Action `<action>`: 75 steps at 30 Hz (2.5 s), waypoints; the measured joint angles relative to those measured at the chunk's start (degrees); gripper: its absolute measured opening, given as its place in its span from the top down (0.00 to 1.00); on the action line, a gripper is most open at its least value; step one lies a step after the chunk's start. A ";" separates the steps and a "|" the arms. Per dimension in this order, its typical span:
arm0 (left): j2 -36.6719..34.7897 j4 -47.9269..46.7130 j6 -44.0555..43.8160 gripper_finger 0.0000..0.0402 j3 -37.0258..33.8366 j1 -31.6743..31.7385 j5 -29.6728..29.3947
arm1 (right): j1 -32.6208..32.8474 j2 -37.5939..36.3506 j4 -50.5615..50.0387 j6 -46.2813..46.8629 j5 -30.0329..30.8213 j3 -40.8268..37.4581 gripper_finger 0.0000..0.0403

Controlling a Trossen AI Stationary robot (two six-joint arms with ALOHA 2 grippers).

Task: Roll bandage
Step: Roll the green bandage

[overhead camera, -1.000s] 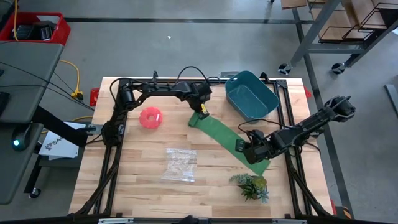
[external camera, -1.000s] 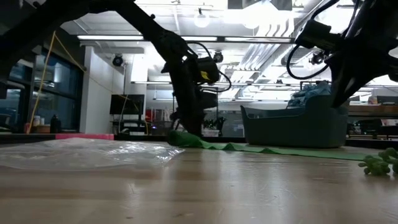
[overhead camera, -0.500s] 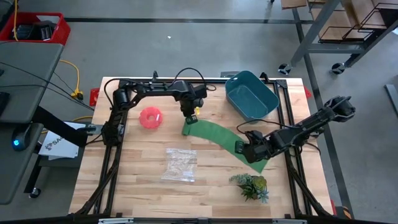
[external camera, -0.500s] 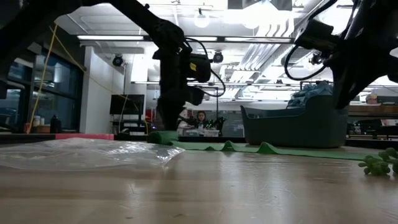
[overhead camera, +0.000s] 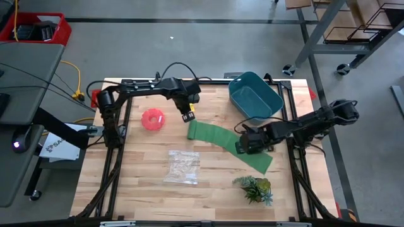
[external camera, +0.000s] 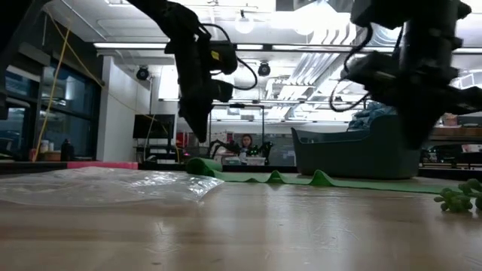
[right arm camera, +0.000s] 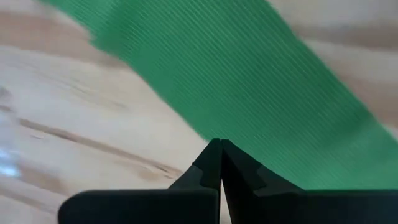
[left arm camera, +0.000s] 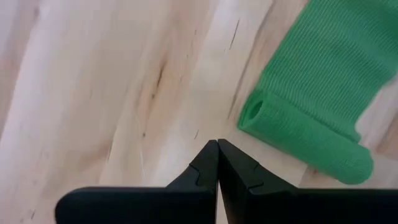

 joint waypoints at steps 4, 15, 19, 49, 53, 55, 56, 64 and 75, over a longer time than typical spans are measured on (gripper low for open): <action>-0.15 0.95 0.05 1.00 -0.04 0.02 0.03 | 3.05 -0.02 -4.31 0.20 -4.89 -0.70 1.00; -0.15 3.15 0.07 1.00 -0.04 0.42 2.07 | 16.32 -0.07 7.95 16.91 -12.06 -8.91 1.00; -0.15 4.36 0.58 1.00 -0.04 0.85 2.11 | 18.87 -0.09 4.94 21.05 -13.17 -10.63 1.00; 11.22 6.66 5.35 1.00 0.15 -0.18 1.94 | 17.52 -0.96 -9.12 27.59 -2.90 -10.91 1.00; 11.08 4.17 5.27 1.00 0.13 -0.29 2.26 | 16.37 -0.96 -12.08 28.08 -2.21 -10.93 1.00; 11.04 2.35 5.07 1.00 0.13 -0.32 2.42 | 15.53 -0.96 -12.85 27.47 -1.54 -10.91 1.00; 11.04 1.32 5.06 1.00 0.13 -0.47 2.40 | 15.12 -0.96 -13.29 26.93 -1.50 -10.92 1.00; 10.79 -4.74 6.55 1.00 0.07 -1.30 2.16 | 12.95 -1.54 -16.80 21.89 -3.11 -10.91 1.00; 3.36 -1.75 6.42 1.00 -0.11 5.45 3.20 | 12.61 -10.10 -17.29 25.63 4.34 -10.05 1.00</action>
